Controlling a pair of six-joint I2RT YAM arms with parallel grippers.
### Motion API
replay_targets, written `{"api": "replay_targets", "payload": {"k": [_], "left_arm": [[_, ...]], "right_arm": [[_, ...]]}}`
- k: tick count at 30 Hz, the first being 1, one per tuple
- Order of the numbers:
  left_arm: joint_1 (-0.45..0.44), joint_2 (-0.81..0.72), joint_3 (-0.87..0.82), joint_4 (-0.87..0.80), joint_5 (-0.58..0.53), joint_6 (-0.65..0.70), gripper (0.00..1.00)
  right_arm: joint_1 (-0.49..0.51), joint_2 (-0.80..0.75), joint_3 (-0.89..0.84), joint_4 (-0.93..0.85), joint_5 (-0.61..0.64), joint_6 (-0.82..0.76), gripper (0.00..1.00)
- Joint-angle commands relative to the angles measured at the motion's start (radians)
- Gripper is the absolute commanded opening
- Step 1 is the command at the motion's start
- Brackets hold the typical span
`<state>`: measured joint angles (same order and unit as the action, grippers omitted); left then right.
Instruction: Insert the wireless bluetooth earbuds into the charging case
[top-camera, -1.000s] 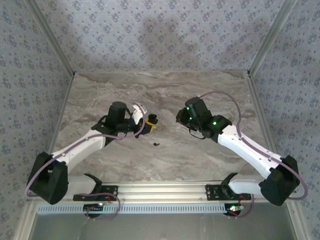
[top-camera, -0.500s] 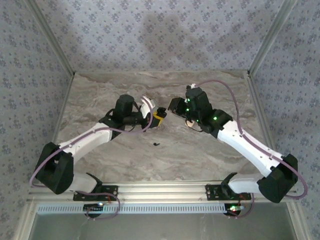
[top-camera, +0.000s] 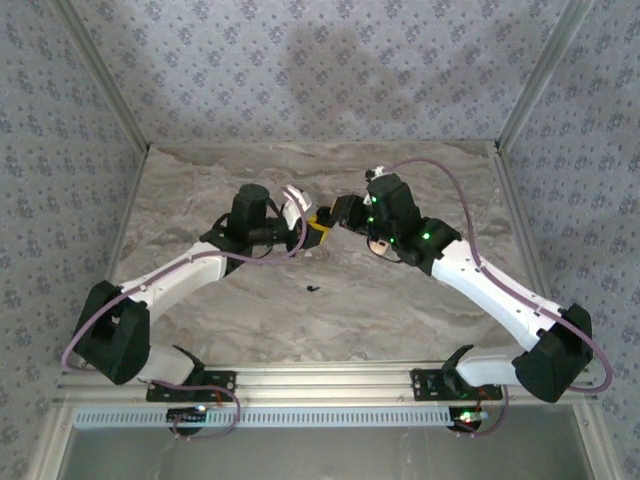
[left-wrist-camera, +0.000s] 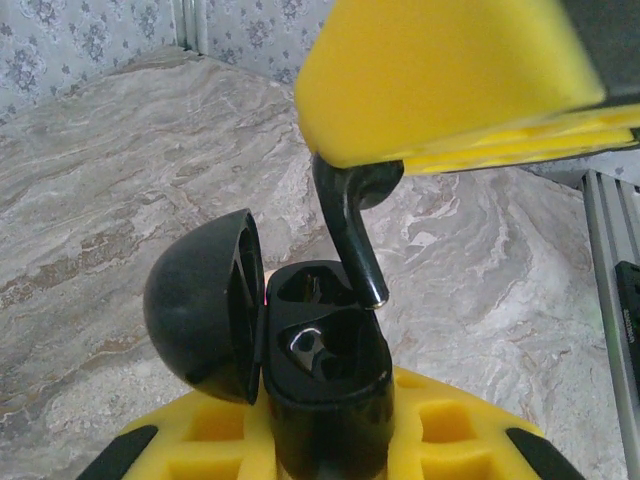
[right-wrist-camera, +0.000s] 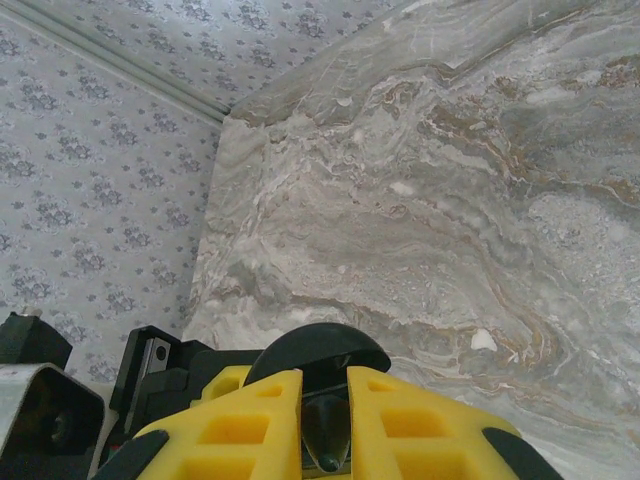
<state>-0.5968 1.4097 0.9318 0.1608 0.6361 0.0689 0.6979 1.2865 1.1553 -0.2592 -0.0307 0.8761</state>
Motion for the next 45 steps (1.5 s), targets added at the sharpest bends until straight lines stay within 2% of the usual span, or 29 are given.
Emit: {"api": "replay_targets", "payload": {"k": [1, 11, 22, 45], "left_arm": [[-0.003, 0.004, 0.055, 0.054, 0.019, -0.012, 0.14], [-0.003, 0.007, 0.073, 0.052, 0.024, -0.014, 0.13], [-0.003, 0.010, 0.062, 0.055, 0.025, -0.020, 0.13], [-0.003, 0.005, 0.075, 0.096, 0.031, -0.056, 0.13]], "right_arm": [[-0.006, -0.019, 0.022, 0.013, 0.000, -0.033, 0.19], [-0.023, -0.030, 0.006, 0.030, 0.018, -0.024, 0.19], [-0.045, -0.040, 0.064, 0.038, 0.013, -0.040, 0.20], [-0.056, 0.022, 0.051, 0.070, -0.020, -0.022, 0.19]]}}
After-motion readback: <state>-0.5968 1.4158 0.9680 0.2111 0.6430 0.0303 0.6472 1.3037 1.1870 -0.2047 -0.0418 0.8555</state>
